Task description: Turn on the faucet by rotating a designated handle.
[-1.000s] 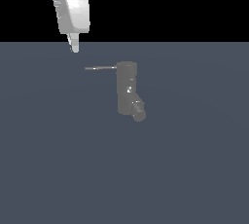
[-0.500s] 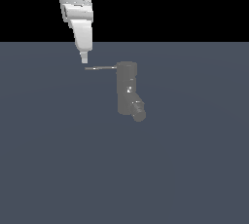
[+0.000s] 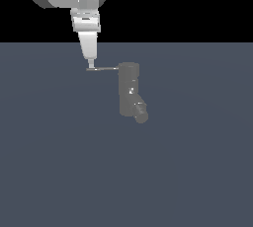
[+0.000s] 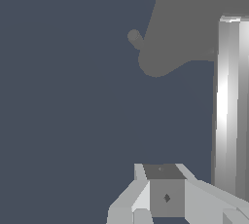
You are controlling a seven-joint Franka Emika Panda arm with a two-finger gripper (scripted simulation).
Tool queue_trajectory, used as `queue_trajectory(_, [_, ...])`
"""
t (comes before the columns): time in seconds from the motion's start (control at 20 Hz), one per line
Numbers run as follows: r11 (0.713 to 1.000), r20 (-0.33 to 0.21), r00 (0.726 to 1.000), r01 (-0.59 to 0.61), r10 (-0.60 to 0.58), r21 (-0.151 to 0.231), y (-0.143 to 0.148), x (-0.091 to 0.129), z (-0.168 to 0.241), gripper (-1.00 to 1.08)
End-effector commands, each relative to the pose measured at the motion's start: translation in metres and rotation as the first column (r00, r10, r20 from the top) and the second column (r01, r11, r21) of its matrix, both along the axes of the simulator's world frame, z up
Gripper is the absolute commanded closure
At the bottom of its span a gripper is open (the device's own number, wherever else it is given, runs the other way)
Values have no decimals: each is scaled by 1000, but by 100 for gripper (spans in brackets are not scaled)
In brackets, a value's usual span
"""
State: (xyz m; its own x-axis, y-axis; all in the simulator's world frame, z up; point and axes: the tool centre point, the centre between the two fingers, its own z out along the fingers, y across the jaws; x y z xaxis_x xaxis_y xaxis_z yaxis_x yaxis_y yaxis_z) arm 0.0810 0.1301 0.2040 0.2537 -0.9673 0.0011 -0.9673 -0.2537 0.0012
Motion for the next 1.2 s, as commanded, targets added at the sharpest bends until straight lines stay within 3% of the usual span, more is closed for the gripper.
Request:
queue_trajectory(0.0, [1000, 1, 1000, 14, -14, 0, -1, 4, -2, 108])
queue_trajectory(0.35, [1000, 1, 1000, 18, -18, 0, -2, 6, -3, 108])
queue_trajectory(1.15, [1000, 1, 1000, 18, -18, 0, -13, -36, -3, 108])
